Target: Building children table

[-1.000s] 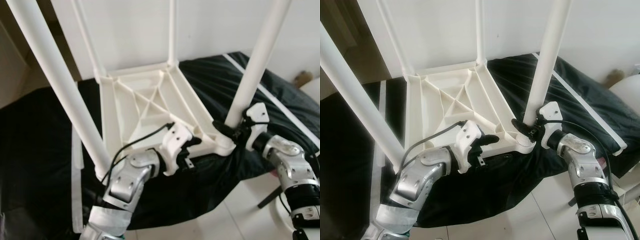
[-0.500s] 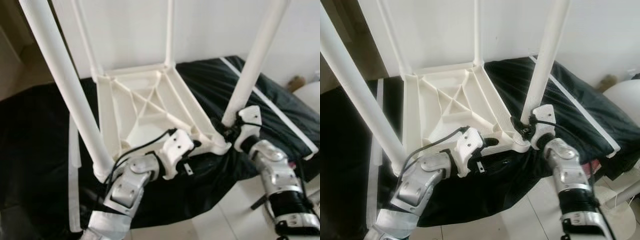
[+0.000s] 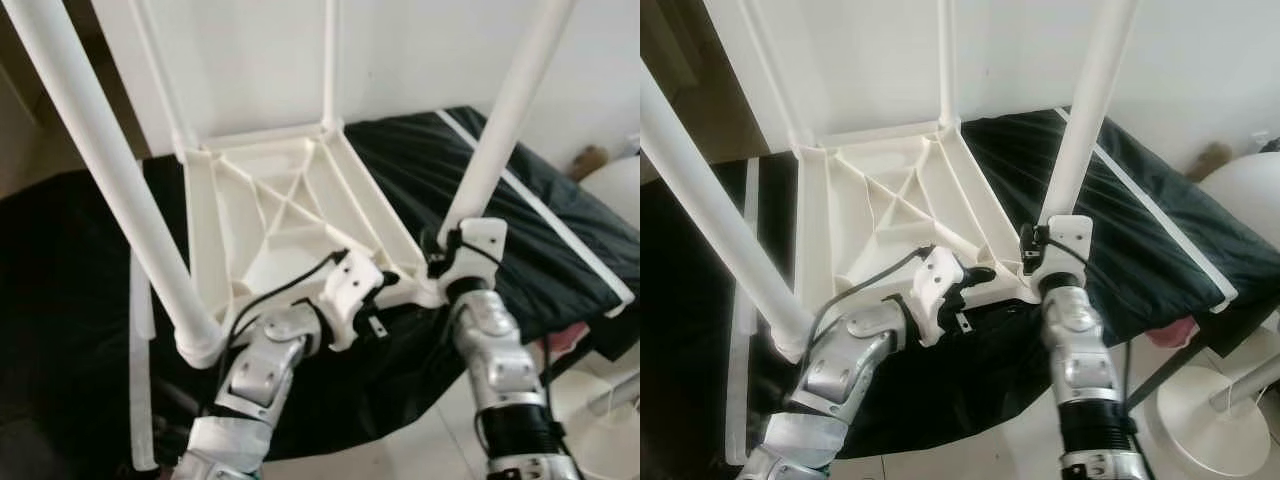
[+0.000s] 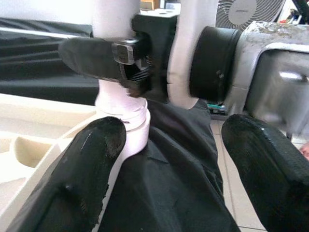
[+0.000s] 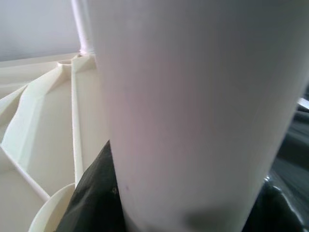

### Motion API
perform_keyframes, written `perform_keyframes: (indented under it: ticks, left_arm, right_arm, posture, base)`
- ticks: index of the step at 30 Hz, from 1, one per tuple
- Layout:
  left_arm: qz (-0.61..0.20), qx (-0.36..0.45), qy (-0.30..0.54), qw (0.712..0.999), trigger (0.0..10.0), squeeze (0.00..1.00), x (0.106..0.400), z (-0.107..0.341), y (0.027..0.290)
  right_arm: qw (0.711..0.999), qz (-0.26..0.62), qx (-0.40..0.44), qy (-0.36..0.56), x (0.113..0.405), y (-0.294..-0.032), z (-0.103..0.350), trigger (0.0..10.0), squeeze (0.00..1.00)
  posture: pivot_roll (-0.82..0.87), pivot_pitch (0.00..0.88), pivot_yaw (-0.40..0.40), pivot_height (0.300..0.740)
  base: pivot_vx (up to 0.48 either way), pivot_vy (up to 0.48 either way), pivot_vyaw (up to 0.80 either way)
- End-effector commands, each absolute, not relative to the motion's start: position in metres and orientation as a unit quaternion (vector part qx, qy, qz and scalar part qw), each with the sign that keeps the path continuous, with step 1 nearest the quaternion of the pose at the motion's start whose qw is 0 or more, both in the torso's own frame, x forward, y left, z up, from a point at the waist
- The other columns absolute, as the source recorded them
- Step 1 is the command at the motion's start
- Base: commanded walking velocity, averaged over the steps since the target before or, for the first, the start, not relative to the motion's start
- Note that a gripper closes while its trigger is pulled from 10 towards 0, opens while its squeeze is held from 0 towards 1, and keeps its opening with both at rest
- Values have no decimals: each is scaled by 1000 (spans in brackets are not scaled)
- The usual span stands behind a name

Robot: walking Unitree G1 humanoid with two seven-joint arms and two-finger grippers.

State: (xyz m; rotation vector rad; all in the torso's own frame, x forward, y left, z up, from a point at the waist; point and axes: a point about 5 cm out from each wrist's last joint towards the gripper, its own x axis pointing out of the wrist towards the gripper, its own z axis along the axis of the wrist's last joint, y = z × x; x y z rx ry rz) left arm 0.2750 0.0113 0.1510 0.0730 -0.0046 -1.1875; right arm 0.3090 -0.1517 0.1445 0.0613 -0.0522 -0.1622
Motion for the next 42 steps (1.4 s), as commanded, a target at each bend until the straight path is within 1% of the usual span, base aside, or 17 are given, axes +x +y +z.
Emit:
perform_keyframes:
  ticks: [1, 2, 7, 13, 14, 15, 16, 17, 23, 30, 31, 32, 33, 34, 35, 36, 42]
  left_arm:
    - [-485, 38, 10, 874, 10000, 0, 279, 145, 10]
    - [-501, 50, 13, 864, 10000, 0, 275, 142, 8]
    - [-522, 58, 18, 851, 10000, 0, 270, 140, 10]
    - [-514, 50, 31, 856, 10000, 0, 272, 137, 12]
    - [-513, 51, 30, 856, 10000, 0, 273, 137, 12]
    - [-513, 51, 30, 856, 10000, 0, 273, 137, 12]
    - [-514, 51, 29, 856, 10000, 0, 273, 137, 12]
    - [-514, 51, 28, 856, 10000, 0, 274, 138, 12]
    - [-519, 55, 19, 853, 10000, 0, 272, 142, 12]
    - [-520, 59, 18, 852, 10000, 0, 272, 142, 14]
    - [-521, 61, 18, 851, 10000, 0, 271, 143, 15]
    - [-524, 62, 19, 849, 10000, 0, 270, 143, 16]
    - [-526, 60, 20, 848, 10000, 0, 270, 143, 17]
    - [-528, 58, 21, 847, 10000, 0, 270, 143, 17]
    - [-528, 58, 21, 847, 10000, 0, 270, 143, 17]
    - [-533, 55, 22, 844, 10000, 0, 269, 144, 16]
    - [-551, 51, 18, 833, 10000, 0, 266, 147, 13]
  right_arm:
    - [992, -105, 45, 55, 297, -144, 111, 10000, 0]
    - [993, -101, 43, 52, 296, -141, 112, 10000, 0]
    - [994, -88, 38, 59, 295, -138, 114, 10000, 0]
    - [997, -64, 43, 30, 293, -141, 121, 10000, 0]
    - [997, -62, 44, 20, 293, -143, 124, 10000, 43]
    - [997, -62, 44, 20, 293, -143, 124, 10000, 43]
    - [997, -66, 40, 15, 293, -146, 126, 10000, 412]
    - [997, -66, 39, 11, 293, -147, 128, 10000, 1000]
    - [999, -39, 31, -20, 290, -158, 137, 10000, 1000]
    - [999, -11, 29, -27, 284, -169, 138, 10000, 1000]
    - [999, 7, 18, -29, 281, -176, 137, 10000, 1000]
    - [999, 27, 11, -25, 278, -183, 136, 10000, 404]
    - [998, 49, -2, -25, 276, -188, 136, 10000, 0]
    - [996, 83, 0, -22, 276, -192, 138, 10000, 0]
    - [996, 83, 0, -22, 276, -192, 138, 10000, 0]
    - [993, 113, -11, -24, 276, -193, 141, 10000, 0]
    - [982, 187, -31, -19, 279, -200, 149, 10000, 0]
  posture:
    - [-69, 0, 28, 740]
    - [-69, 0, 28, 740]
    - [-64, 0, 23, 740]
    - [-68, 0, 14, 740]
    - [-69, 0, 13, 740]
    - [-69, 0, 13, 740]
    - [-70, 0, 12, 740]
    - [-71, 0, 13, 740]
    - [-70, 0, 17, 740]
    - [-71, 0, 23, 740]
    - [-70, 0, 23, 740]
    - [-70, 0, 23, 740]
    - [-75, 0, 29, 740]
    - [-81, 0, 36, 740]
    - [-81, 0, 36, 740]
    - [-81, 0, 36, 740]
    - [-94, 0, 40, 740]
  base:
    - [0, 0, 0]
    - [0, 0, 0]
    - [0, 0, 0]
    - [0, 0, 0]
    - [0, 0, 0]
    - [0, 0, 0]
    - [0, 0, 0]
    - [0, 0, 0]
    - [0, 0, 0]
    - [0, 0, 0]
    - [0, 0, 0]
    - [0, 0, 0]
    - [0, 0, 0]
    - [0, 0, 0]
    - [0, 0, 0]
    - [0, 0, 0]
    - [0, 0, 0]
